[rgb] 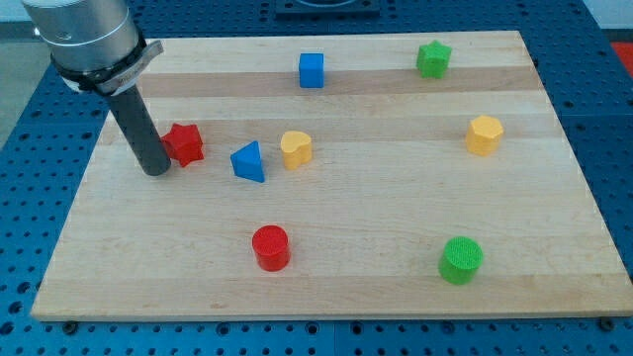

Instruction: Point at the blue triangle

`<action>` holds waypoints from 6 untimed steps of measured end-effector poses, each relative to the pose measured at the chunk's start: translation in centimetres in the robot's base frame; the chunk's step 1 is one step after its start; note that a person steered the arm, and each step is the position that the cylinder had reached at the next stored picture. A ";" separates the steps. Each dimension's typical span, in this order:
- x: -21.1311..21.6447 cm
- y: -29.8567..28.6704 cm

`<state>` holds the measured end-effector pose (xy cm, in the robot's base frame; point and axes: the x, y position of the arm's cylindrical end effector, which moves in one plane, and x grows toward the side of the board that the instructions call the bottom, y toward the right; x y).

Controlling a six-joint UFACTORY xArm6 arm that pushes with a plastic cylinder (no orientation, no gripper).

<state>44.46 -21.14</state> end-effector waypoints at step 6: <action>0.5 17.5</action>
